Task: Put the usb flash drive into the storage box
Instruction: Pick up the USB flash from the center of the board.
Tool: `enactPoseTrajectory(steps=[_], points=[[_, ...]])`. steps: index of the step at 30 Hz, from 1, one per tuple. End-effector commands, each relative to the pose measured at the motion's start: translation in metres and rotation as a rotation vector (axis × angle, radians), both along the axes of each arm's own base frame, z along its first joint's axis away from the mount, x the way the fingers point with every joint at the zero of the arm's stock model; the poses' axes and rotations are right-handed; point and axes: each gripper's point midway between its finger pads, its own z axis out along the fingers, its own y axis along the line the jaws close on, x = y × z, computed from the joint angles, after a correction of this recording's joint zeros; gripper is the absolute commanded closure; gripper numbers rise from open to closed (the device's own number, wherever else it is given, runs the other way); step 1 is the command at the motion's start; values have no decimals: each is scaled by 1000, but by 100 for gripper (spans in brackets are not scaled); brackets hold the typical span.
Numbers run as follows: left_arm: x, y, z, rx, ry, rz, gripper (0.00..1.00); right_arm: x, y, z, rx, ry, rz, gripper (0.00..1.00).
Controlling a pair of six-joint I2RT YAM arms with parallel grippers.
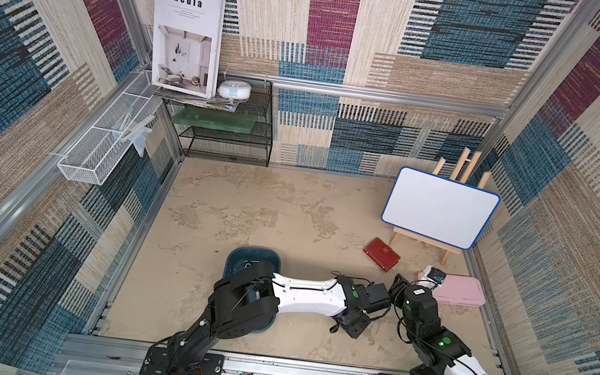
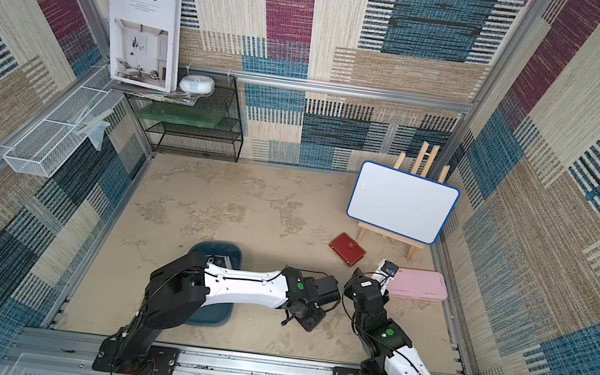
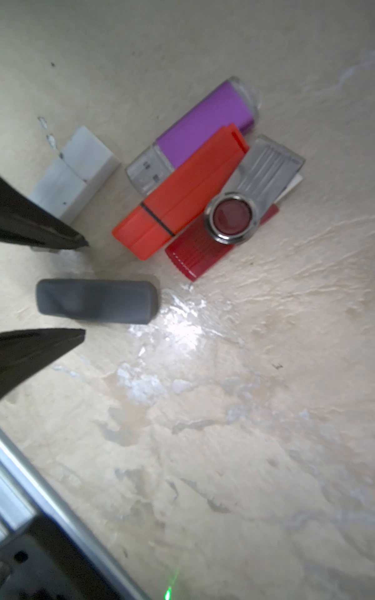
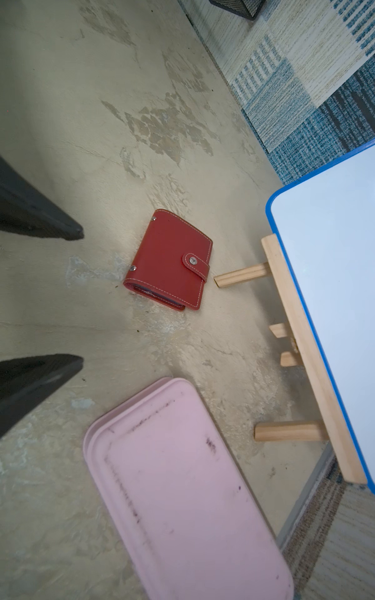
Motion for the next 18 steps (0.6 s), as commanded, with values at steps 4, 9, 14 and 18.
enactPoseTrajectory(steps=[4, 9, 14, 18], points=[[1, 5, -1, 20, -21, 8, 55, 2, 0, 4, 8, -22, -4, 39], [2, -1, -1, 29, -53, -10, 55, 2, 0, 4, 10, -21, -4, 38], [0, -6, -6, 63, -82, -29, 56, 2, 1, 3, 11, -22, -2, 38], [-1, -5, -13, 103, -90, -36, 60, 2, 1, 4, 10, -24, 0, 38]])
